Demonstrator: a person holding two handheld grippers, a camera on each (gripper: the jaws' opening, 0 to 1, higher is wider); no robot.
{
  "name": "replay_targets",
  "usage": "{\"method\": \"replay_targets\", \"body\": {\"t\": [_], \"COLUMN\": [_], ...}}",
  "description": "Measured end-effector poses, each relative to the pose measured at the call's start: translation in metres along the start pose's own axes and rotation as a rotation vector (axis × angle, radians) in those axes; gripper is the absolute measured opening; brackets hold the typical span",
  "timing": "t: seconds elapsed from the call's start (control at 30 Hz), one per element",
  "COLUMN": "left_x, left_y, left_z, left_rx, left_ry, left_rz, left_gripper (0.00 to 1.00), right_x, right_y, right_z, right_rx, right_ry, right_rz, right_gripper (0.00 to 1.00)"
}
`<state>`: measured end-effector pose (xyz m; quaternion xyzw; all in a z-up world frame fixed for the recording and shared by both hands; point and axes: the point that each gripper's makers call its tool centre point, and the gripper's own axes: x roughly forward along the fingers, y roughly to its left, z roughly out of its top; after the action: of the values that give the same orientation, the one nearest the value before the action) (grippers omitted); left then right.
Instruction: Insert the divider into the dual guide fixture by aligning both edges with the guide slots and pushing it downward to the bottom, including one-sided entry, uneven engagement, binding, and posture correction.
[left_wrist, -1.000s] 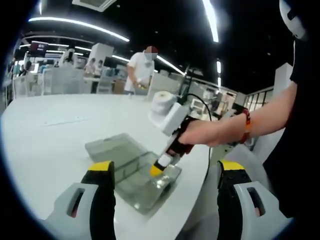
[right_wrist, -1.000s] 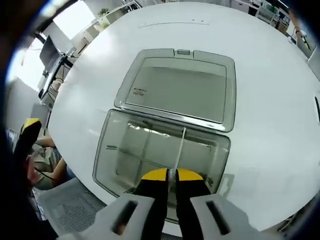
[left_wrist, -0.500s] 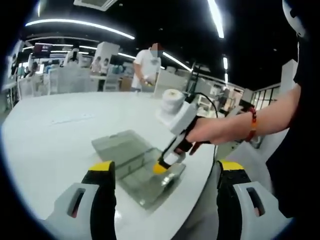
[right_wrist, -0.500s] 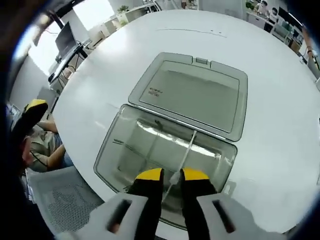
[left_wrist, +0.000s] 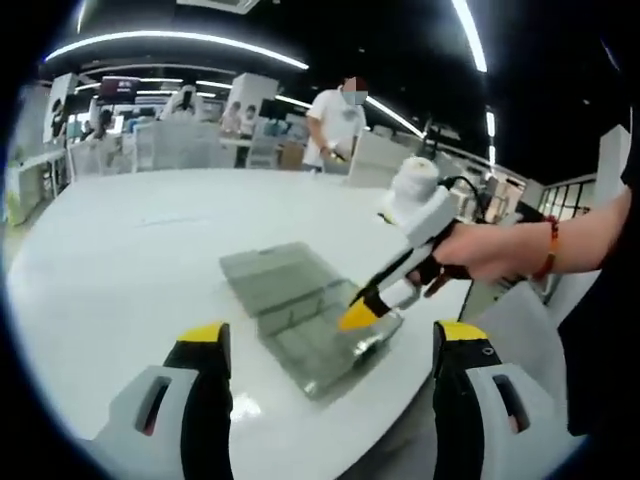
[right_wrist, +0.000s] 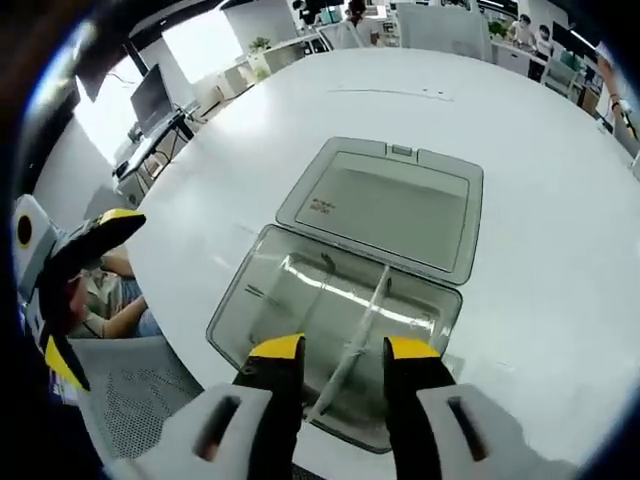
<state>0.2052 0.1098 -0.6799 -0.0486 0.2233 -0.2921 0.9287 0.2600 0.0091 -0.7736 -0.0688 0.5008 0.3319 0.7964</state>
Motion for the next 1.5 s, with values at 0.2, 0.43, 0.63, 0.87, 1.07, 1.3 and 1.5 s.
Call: {"method": "replay_targets", "body": {"t": [0.2, 0.43, 0.63, 0.87, 1.07, 1.3, 1.5], "left_x": [-0.001, -0.003, -0.004, -0.007, -0.006, -0.003, -0.008], "left_y": [0.016, 0.022, 0.026, 0.036, 0.042, 0.046, 0.05], "left_z": [-0.004, -0.007, -0.017, -0.028, -0.039, -0.047, -0.045], "left_rx": [-0.034, -0.036, -0.031, -0.026, -0.021, -0.038, -0.006], "left_ry": [0.012, 0.03, 0.071, 0.115, 0.17, 0.199, 0.224], "left_rz": [0.095, 0.136, 0.167, 0.245, 0.288, 0.313, 0.353], "left_gripper": [0.8, 0.79, 0.79, 0.79, 0.77, 0.76, 0.75], "right_x": [-0.006, -0.012, -0.019, -0.035, -0.042, -0.045, -0.055], "right_y": [0.001, 0.005, 0.011, 0.013, 0.01, 0.015, 0.015], "right_z": [0.007, 0.014, 0.019, 0.017, 0.009, 0.005, 0.007], "right_rx": [-0.018, -0.028, -0.027, -0.049, -0.042, -0.046, -0.068], "right_ry": [-0.044, -0.087, -0.123, -0.16, -0.156, -0.161, -0.191], "right_rz": [0.024, 0.049, 0.073, 0.074, 0.102, 0.124, 0.142], "right_gripper": [0.3, 0.31, 0.32, 0.32, 0.31, 0.31, 0.3]}}
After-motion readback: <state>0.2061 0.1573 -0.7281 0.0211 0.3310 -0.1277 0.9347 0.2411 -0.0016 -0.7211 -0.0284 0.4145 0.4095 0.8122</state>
